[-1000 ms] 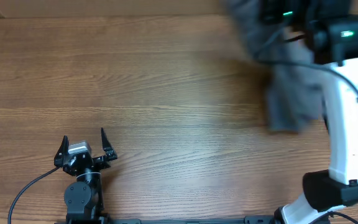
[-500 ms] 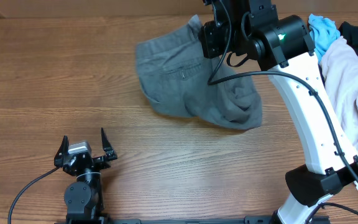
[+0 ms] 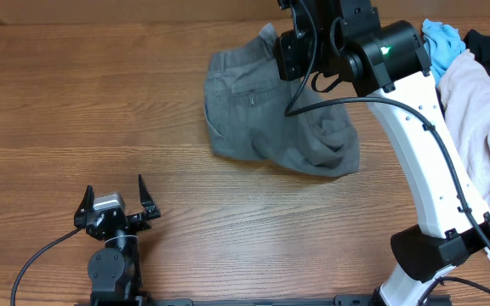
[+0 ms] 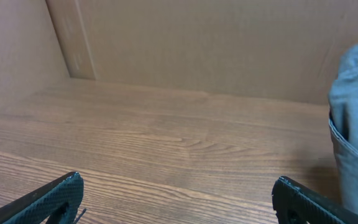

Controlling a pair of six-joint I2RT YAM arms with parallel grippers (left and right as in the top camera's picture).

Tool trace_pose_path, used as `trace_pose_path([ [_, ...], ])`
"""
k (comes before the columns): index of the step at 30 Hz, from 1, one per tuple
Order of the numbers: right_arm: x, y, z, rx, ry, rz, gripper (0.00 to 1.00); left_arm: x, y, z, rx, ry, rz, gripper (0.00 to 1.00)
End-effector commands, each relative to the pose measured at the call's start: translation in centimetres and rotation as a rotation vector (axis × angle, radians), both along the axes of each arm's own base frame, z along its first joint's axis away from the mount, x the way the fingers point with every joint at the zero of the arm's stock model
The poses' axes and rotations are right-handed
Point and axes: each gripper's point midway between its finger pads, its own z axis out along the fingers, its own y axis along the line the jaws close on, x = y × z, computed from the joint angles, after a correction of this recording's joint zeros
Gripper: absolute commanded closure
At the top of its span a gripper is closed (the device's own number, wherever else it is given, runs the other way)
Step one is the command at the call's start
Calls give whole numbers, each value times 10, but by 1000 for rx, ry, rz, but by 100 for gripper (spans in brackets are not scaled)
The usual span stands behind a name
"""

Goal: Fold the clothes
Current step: 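Pull the grey shorts out with the right gripper and drop them mid-table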

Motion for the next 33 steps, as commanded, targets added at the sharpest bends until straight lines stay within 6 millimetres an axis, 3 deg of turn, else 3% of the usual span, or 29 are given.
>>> trace_pose_path([
  [1, 20, -32, 17, -73, -102, -137, 96, 0, 0, 1, -14, -13, 0, 0],
  [5, 42, -86, 23, -186, -165, -328, 93, 0, 0, 1, -14, -13, 0, 0],
  [12, 61, -192, 40, -197, -191, -564, 93, 0, 0, 1, -14, -13, 0, 0],
  [16, 59, -241, 69, -184, -248, -672, 93, 0, 0, 1, -14, -13, 0, 0],
  [19, 51, -261, 105, -150, -326, -714, 92, 0, 0, 1, -14, -13, 0, 0],
  [22, 42, -250, 141, -78, -404, -665, 92, 0, 0, 1, -14, -13, 0, 0],
  [25, 36, -220, 152, -9, -417, -558, 92, 0, 0, 1, -14, -13, 0, 0],
  [29, 34, -160, 137, 77, -341, -360, 92, 0, 0, 1, -14, -13, 0, 0],
  [33, 33, -93, 97, 120, -211, -183, 92, 0, 0, 1, -14, -13, 0, 0],
])
